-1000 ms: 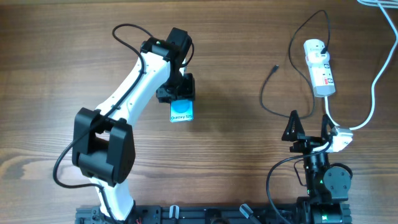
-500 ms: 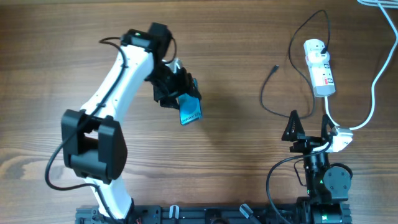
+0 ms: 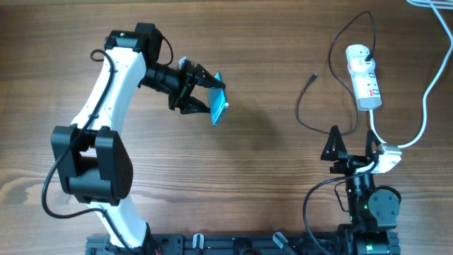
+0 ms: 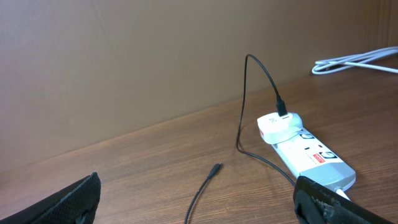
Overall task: Plug charger to phone and switch on socket
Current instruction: 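Grasp the phone's bottom edge with the left gripper and lift, then bring the right gripper to the phone and grasp its edge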
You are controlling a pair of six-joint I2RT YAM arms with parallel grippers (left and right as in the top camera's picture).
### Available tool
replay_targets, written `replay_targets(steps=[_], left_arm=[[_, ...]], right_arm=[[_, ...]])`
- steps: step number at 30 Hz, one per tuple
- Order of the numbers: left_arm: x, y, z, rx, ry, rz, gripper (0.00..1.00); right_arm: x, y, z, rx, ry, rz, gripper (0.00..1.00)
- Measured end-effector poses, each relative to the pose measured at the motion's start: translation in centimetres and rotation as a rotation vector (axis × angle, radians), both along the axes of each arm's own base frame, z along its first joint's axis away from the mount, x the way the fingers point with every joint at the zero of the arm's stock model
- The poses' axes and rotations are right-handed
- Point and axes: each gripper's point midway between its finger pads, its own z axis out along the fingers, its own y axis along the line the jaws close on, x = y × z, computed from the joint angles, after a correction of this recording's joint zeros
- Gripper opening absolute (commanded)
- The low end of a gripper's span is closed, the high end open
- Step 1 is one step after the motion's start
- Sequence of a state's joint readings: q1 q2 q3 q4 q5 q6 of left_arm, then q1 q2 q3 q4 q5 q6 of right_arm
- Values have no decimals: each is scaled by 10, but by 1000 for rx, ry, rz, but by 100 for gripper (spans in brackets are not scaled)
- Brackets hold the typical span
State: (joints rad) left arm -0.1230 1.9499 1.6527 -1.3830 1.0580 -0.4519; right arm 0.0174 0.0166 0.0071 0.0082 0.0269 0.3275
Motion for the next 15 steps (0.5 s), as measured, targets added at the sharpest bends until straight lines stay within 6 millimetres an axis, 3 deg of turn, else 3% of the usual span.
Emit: replay_targets(steps=[15], left_arm=[[0,-2,3,-19,6,3,52]], right_arm=[[0,0,0,0,0,0,100]])
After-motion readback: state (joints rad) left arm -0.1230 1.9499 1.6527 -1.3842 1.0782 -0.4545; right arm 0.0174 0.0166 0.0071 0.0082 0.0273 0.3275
